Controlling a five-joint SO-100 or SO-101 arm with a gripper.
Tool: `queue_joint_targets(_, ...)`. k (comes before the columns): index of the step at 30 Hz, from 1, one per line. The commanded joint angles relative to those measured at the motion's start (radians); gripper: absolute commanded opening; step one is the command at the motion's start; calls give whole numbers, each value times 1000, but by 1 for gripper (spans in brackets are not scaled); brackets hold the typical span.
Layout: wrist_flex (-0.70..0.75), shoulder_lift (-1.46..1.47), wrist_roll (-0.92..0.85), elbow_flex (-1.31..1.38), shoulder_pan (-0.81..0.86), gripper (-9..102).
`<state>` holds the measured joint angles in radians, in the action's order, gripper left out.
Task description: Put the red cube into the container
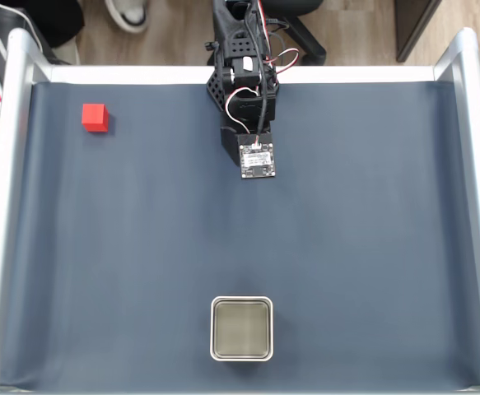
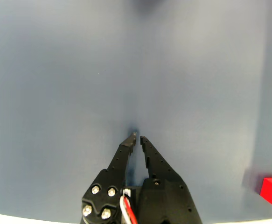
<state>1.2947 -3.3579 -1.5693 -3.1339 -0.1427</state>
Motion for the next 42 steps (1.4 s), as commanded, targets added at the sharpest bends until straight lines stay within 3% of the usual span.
queue_joint_targets(1, 6, 5, 8, 5, 5, 1)
queue_joint_targets(33, 3, 5, 20, 5, -26, 0)
queue_joint_targets(38, -114, 6, 57, 5, -29, 0)
queue_joint_targets(42, -308, 52, 80, 8, -23, 0)
